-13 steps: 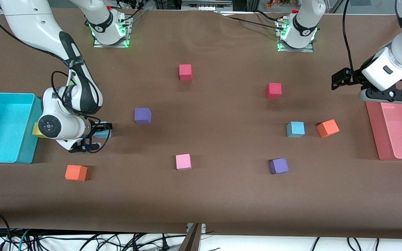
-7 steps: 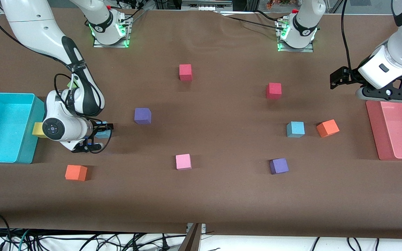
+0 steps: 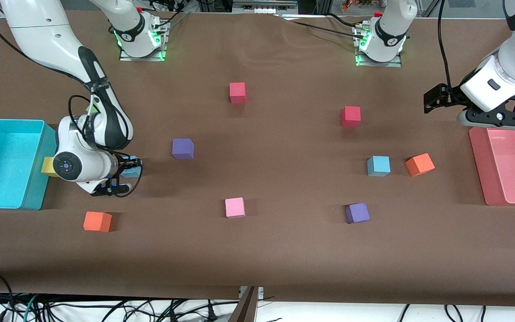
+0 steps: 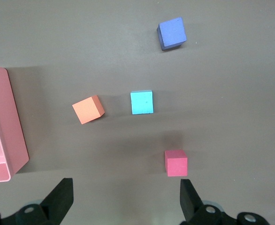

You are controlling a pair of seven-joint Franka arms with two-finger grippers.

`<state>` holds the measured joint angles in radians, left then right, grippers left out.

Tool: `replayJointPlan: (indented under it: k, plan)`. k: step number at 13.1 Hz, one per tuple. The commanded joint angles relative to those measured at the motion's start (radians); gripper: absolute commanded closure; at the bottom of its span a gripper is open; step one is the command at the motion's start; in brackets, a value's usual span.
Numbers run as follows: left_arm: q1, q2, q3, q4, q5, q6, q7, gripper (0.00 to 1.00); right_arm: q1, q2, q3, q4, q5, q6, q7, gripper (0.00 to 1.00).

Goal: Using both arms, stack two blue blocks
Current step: 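Close the right gripper on the light-blue cube and lift it, then carry the light-blue cube to the table middle and set it down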

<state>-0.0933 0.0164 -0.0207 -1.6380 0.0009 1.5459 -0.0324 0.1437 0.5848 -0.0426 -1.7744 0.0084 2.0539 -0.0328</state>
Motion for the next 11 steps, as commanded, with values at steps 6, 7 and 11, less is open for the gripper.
replayJointPlan:
  k: [6, 7, 11]
  plan:
    - [0.001, -0.020, 0.001, -0.009, 0.008, -0.003, -0.009, 0.00, 0.094, 0.004, 0.009, 0.285, 0.083, -0.293, 0.084, 1.00]
    - [0.001, -0.020, 0.001, -0.008, 0.008, -0.003, -0.009, 0.00, 0.127, 0.004, 0.009, 0.302, 0.114, -0.308, 0.115, 1.00]
    - [0.003, -0.020, 0.002, -0.009, 0.008, -0.003, -0.009, 0.00, 0.310, 0.059, 0.012, 0.429, 0.147, -0.308, 0.373, 1.00]
